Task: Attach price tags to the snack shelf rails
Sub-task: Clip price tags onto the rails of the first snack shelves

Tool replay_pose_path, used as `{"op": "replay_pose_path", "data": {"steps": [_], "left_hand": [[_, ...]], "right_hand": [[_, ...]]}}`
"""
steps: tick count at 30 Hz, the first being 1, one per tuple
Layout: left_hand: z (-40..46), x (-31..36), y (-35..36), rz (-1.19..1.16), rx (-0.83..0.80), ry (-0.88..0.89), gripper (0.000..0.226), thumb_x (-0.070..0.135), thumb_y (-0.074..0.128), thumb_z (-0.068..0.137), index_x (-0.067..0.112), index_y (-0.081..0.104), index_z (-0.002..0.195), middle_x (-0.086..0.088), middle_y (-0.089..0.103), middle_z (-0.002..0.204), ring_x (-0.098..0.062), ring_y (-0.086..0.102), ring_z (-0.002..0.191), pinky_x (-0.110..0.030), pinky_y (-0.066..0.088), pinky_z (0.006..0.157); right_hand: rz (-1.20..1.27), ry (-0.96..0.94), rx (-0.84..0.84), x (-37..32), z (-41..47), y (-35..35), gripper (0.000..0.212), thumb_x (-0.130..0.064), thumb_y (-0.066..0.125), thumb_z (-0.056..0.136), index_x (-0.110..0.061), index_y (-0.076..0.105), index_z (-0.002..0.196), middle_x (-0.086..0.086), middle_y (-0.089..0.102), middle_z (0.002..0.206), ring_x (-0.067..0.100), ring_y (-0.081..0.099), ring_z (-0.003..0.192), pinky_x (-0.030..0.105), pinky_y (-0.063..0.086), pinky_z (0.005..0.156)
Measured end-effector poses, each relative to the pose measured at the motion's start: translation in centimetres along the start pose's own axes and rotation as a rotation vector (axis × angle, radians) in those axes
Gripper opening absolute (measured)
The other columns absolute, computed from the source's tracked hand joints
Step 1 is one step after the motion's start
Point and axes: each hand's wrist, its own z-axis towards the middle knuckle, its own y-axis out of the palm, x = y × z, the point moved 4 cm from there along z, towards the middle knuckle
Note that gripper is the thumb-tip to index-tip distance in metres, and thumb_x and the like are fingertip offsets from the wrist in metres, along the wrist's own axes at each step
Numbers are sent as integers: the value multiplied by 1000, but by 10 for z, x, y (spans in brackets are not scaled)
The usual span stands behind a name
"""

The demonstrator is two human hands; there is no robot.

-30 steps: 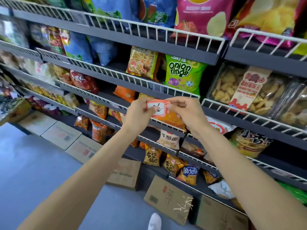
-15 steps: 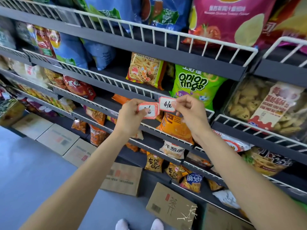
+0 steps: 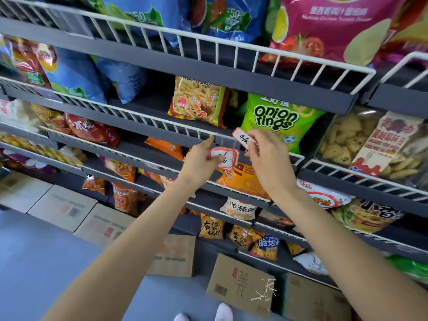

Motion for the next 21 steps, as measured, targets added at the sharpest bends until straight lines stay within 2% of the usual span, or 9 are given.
{"op": "replay_pose_path", "data": {"steps": [2,4,8,11,13,15,16,18,21], "left_hand": [[4,-3,4,-63,-36,-5,65,15,58,91,5,25,146,-21,64,88,-23,62,88,-25,46,83],[7,-7,9,-144,-64,-27,68,14,59,90,6,21,146,-22,63,115,-25,60,108,-37,47,98],[12,-13,14,-193,-80,-49,71,15,59,89,9,18,147,-20,62,119,-33,61,108,-48,49,95],[14,-18,13,-180,-86,-16,69,16,60,89,10,22,147,-16,61,123,-26,60,110,-40,50,95],[12,-20,8,-88,-66,30,64,16,58,90,11,27,146,-18,65,107,-21,60,98,-22,49,84],[7,-20,2,-55,-55,54,61,15,58,91,11,30,145,-27,65,94,-23,62,92,-22,44,85],[4,-19,0,-50,-63,54,60,14,58,90,13,32,145,-24,65,81,-22,62,80,-26,45,84],[2,-22,-4,12,-77,53,58,14,58,90,19,34,143,-6,47,55,-15,46,52,-28,45,67],[3,-25,-8,143,-95,101,57,10,57,90,25,35,140,-8,53,67,-12,42,50,-20,41,55]], "right_hand": [[-99,-9,29,-2,2,0,18,-7,48,93,-4,63,102,13,64,91,30,61,77,36,49,63],[-185,-26,66,-5,4,0,15,-8,52,90,-6,66,94,10,67,84,31,62,67,31,46,53],[-255,-27,68,-7,6,-1,14,-7,55,89,-8,68,95,8,69,82,29,64,65,26,39,51],[-289,-16,37,-6,8,3,21,-5,57,88,-11,65,106,10,69,82,31,64,70,30,43,51],[-325,-4,26,-8,11,5,21,-2,62,84,-11,63,103,10,67,73,31,63,62,27,39,46],[-391,-23,22,-14,14,8,29,1,73,72,-12,62,96,6,61,59,26,58,49,22,32,39],[-431,-49,19,-19,16,9,36,3,78,64,-12,63,93,3,57,54,23,54,45,19,26,37],[-478,-114,24,-26,18,13,45,10,79,52,-9,64,90,2,52,48,23,53,47,14,13,37],[-498,-160,5,-27,22,22,45,16,75,48,-5,63,86,5,54,49,25,56,54,12,9,41]]}}
